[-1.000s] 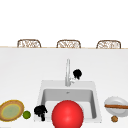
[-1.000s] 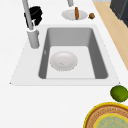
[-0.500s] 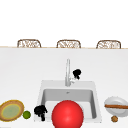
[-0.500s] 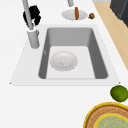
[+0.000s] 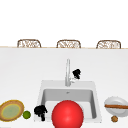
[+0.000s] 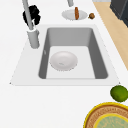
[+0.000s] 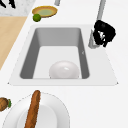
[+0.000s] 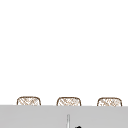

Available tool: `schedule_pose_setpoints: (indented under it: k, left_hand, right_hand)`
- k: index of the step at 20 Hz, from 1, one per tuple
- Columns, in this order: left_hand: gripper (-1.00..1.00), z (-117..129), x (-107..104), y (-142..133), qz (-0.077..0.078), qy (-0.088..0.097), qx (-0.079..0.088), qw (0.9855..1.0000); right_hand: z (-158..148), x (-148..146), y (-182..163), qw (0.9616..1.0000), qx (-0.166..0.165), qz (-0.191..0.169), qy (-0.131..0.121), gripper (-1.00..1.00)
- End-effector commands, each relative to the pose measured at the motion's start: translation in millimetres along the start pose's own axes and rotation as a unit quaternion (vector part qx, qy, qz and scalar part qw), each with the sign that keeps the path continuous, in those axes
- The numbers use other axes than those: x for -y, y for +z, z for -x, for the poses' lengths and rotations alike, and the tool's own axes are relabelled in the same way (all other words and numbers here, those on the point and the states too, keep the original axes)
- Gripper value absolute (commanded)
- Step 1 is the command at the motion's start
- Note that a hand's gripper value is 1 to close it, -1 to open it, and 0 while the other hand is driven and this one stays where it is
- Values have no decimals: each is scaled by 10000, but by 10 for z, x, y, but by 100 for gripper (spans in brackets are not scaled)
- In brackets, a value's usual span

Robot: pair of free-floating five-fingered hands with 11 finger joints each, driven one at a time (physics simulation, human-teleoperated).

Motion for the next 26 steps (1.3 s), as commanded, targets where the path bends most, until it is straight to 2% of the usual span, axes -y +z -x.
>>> schedule_pose_setpoints:
  k: [1,8,11,14,17,19,23,25,26]
  left_hand:
    - [0,0,0,0,0,0,0,10000]
    - [0,0,0,0,0,0,0,10000]
    - [0,0,0,0,0,0,0,10000]
    - [0,0,0,0,0,0,0,10000]
    - [0,0,0,0,0,0,0,10000]
    - [0,0,0,0,0,0,0,10000]
    - [0,0,0,0,0,0,0,10000]
    - [0,0,0,0,0,0,0,10000]
    - [0,0,0,0,0,0,0,10000]
  right_hand:
    - [-57,286,71,9997,17,-172,144,100]
    - [-247,347,102,9974,-281,-254,618,100]
    - [-334,339,98,9942,-479,-369,893,100]
    - [-419,339,92,9893,-723,-463,1180,100]
    - [-510,338,80,9822,-1018,-535,1487,100]
    - [-571,334,68,9760,-1227,-572,1705,100]
    - [-706,292,14,9607,-1646,-637,2140,100]
    - [-799,179,-59,9520,-1882,-490,2365,100]
    - [-850,161,-78,9495,-1947,-482,2414,100]
